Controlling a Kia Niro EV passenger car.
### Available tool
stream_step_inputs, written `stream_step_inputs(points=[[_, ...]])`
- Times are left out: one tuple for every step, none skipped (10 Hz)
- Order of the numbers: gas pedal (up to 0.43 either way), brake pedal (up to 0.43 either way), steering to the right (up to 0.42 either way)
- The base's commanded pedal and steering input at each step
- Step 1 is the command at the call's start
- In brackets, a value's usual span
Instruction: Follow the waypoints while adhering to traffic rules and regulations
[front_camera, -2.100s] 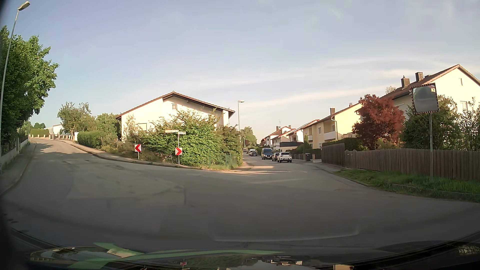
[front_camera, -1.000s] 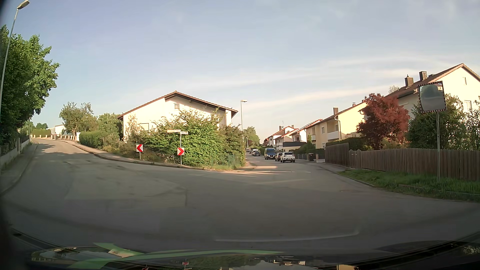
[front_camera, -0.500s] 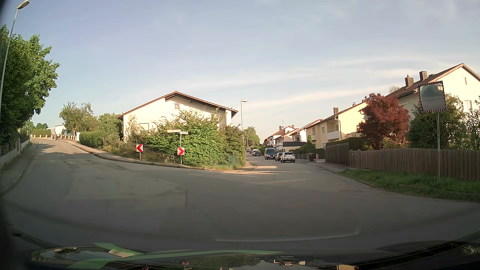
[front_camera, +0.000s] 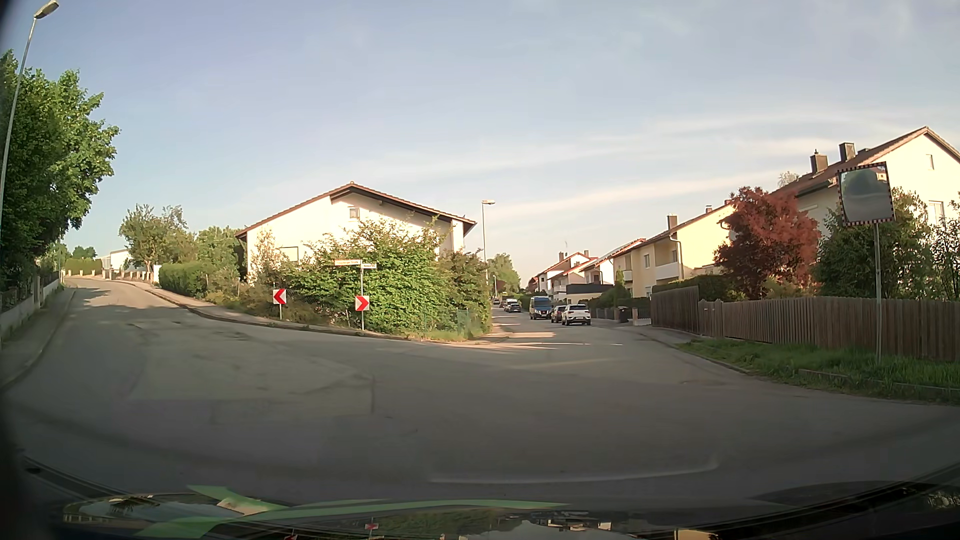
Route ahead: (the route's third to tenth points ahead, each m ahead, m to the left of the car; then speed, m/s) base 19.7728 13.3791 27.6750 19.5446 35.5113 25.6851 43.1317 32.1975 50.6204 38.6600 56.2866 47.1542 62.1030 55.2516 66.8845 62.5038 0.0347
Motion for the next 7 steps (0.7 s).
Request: stream_step_inputs(points=[[0.0, 0.006, -0.154], [0.0, 0.006, -0.154], [0.0, 0.006, -0.154], [0.0, 0.012, -0.155], [0.0, 0.018, -0.156], [0.0, 0.03, -0.16], [0.0, 0.043, -0.164]])
